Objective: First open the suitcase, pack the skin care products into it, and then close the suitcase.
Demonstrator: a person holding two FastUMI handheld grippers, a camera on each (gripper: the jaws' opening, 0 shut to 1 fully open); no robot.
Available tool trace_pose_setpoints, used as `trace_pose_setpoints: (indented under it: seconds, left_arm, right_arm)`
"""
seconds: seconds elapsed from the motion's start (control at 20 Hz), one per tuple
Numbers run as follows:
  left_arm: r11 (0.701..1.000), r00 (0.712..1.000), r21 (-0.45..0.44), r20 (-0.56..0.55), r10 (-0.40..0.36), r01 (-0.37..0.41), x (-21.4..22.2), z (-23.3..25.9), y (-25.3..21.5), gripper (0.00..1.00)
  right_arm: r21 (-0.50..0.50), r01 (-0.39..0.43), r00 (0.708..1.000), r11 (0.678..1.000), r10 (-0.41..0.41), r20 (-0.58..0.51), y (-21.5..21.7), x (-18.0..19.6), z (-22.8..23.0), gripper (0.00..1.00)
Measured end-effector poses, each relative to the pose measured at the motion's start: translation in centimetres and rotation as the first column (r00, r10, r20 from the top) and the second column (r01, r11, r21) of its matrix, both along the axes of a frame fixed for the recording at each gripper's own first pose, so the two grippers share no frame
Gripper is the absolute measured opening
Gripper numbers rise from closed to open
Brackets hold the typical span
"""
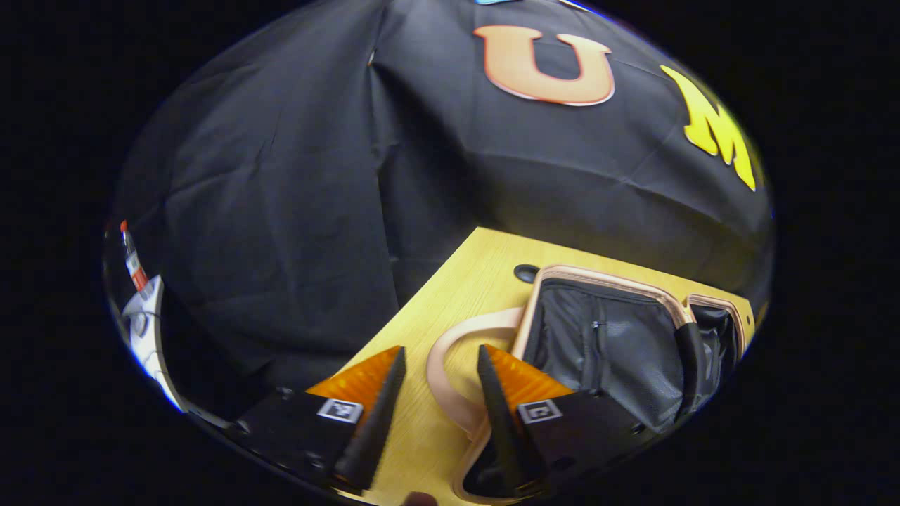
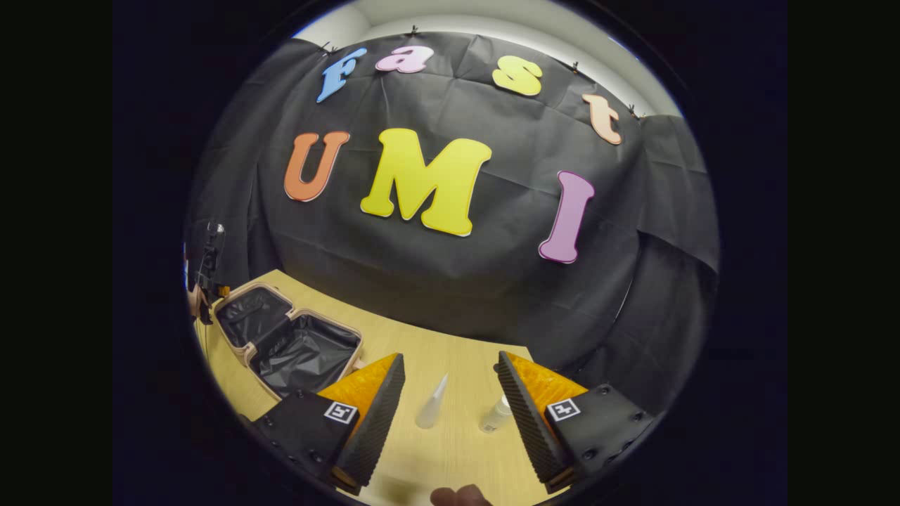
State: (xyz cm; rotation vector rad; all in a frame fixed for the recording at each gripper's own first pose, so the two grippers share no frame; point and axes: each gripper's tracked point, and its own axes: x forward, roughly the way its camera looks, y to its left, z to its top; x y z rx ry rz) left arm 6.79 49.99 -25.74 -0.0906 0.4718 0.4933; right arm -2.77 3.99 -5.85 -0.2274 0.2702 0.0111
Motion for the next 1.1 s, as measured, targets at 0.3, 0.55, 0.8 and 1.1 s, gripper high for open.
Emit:
trace_pose_setpoints:
  seconds: [0.3,0.55,0.8,1.1]
  left_arm:
    - [0.989,0.982,0.114,0.15,-0.114,0.097,-0.8,11.1,-11.0,0.98]
    - [0.968,0.939,0.066,0.238,-0.25,0.241,-0.1,15.3,-26.5,0.98]
    - [0.944,0.906,0.051,0.27,-0.328,0.326,-1.3,15.6,-38.8,0.98]
    - [0.874,0.847,0.083,0.221,-0.484,0.478,-1.9,11.9,-50.8,0.98]
  right_arm:
    - [0.085,0.0,0.999,0.996,-0.003,0.034,-2.2,-0.2,0.4,0.77]
    - [0.124,0.049,0.996,0.991,-0.057,0.063,-7.6,-0.8,0.4,0.79]
    - [0.134,0.06,0.996,0.989,-0.069,0.065,-11.7,-1.8,-0.7,0.79]
    - [0.129,0.071,0.997,0.989,-0.072,0.003,-16.4,-2.6,-3.4,0.79]
